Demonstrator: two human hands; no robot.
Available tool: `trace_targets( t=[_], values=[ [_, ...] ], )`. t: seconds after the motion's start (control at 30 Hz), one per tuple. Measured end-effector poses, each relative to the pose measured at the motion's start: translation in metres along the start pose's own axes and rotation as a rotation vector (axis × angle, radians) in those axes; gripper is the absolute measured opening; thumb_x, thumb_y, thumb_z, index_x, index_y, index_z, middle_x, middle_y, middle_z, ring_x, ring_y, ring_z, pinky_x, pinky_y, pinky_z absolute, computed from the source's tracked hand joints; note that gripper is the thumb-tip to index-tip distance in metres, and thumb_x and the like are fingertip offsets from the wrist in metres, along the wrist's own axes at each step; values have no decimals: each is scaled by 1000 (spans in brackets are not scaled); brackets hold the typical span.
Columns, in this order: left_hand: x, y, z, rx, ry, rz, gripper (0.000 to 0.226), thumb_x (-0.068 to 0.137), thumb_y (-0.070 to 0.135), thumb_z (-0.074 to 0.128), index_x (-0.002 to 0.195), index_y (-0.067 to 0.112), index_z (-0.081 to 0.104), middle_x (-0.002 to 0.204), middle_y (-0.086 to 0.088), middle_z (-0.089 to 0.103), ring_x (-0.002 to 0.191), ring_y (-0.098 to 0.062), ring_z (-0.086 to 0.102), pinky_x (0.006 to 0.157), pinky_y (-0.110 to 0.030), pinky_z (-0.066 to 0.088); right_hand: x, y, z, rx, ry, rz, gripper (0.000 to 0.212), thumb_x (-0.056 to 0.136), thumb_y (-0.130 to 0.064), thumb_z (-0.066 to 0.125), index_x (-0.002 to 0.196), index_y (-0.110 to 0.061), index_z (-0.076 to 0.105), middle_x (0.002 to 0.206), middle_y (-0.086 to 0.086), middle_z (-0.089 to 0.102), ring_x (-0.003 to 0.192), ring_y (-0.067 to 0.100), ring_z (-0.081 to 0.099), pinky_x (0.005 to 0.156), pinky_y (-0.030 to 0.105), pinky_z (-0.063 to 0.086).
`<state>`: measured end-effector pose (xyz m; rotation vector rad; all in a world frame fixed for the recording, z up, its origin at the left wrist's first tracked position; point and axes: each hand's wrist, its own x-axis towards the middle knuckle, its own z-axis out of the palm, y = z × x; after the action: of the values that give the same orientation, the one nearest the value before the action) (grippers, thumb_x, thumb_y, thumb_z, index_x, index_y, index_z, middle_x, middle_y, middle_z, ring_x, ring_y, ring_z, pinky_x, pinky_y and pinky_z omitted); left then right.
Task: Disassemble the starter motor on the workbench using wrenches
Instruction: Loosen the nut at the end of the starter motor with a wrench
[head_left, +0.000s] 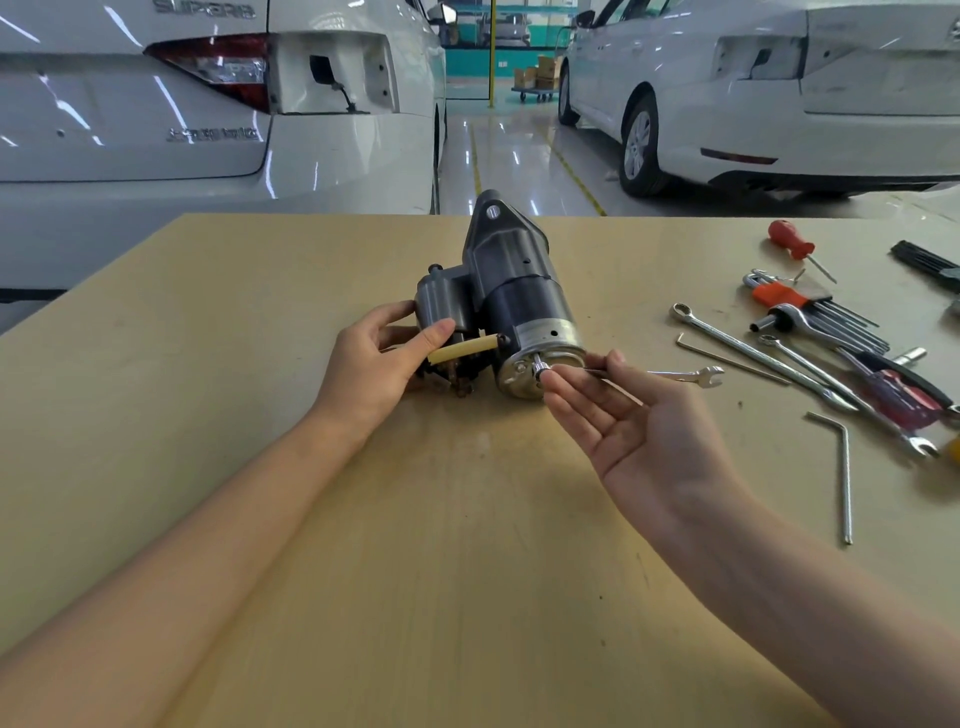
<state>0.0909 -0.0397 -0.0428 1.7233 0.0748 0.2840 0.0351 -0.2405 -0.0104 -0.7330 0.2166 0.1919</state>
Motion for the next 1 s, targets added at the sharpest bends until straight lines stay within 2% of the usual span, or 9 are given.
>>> trace_targets(
  t=[0.23, 0.33, 0.47, 0.57, 0.67, 0.73, 0.8, 0.9, 1.0],
  values=[
    [0, 0, 0, 9, 0, 12, 77, 63, 50, 71, 131, 16, 57, 104, -1, 71, 90, -11, 69, 76, -30, 58, 0, 1, -1, -113, -86, -132, 18, 98, -8, 46, 88, 0, 58, 74, 21, 70, 74, 32, 72, 59, 30, 57],
    [-1, 1, 0, 16, 1, 15, 75, 64, 51, 70, 131, 19, 57, 102, 3, 71, 87, -6, 68, 69, -21, 54, -1, -5, 3, -579, -151, -414, 17, 98, -10, 50, 85, -7, 61, 68, 17, 70, 66, 29, 71, 60, 33, 57],
    [1, -1, 0, 23, 18, 17, 59, 77, 41, 74, 130, 20, 57, 99, 6, 71, 86, -3, 67, 63, -11, 50, 0, -14, 17, -1600, -287, -973, 17, 97, -20, 53, 84, -10, 59, 65, 6, 62, 58, 27, 58, 59, 42, 47],
    [3, -3, -1, 23, 24, 9, 55, 79, 37, 75, 128, 20, 59, 100, 3, 71, 92, -9, 68, 78, -23, 55, -4, -1, 33, -2011, -467, -1004, 13, 97, -23, 51, 93, -14, 59, 86, 1, 62, 71, 22, 58, 63, 36, 50],
    [2, -2, 0, 54, 27, 35, 54, 78, 41, 73, 128, 22, 59, 98, 7, 71, 87, -3, 67, 68, -13, 51, -5, 14, 36, -2288, -572, -992, 11, 95, -13, 53, 104, -13, 58, 100, 4, 57, 87, 21, 60, 66, 30, 46],
    [3, -3, 0, 59, 31, 42, 52, 80, 39, 72, 128, 22, 59, 98, 8, 70, 84, -1, 66, 64, -9, 48, -8, 14, 36, -2351, -577, -1058, 10, 92, -11, 57, 102, -12, 59, 94, 5, 56, 84, 20, 60, 62, 29, 39],
    [3, -4, 0, 47, 33, 30, 53, 80, 38, 73, 128, 21, 59, 100, 5, 71, 85, -4, 67, 71, -15, 52, -11, 11, 30, -2320, -551, -1198, 6, 86, -12, 66, 90, -14, 61, 81, 0, 57, 69, 16, 58, 55, 27, 41],
    [4, -4, 0, 19, 40, 32, 54, 79, 35, 74, 128, 17, 60, 100, 2, 71, 86, -5, 68, 73, -18, 53, -12, 5, 10, -1897, -498, -1315, 13, 92, -21, 55, 86, -10, 61, 73, 0, 59, 58, 14, 52, 48, 27, 43],
    [4, -4, 0, 29, 32, 43, 56, 81, 36, 73, 131, 17, 58, 99, 4, 70, 84, -3, 67, 65, -13, 50, -11, 5, -1, -1329, -260, -1010, 21, 97, -23, 45, 79, -15, 54, 58, -6, 53, 49, 9, 45, 47, 18, 36]
  ],
)
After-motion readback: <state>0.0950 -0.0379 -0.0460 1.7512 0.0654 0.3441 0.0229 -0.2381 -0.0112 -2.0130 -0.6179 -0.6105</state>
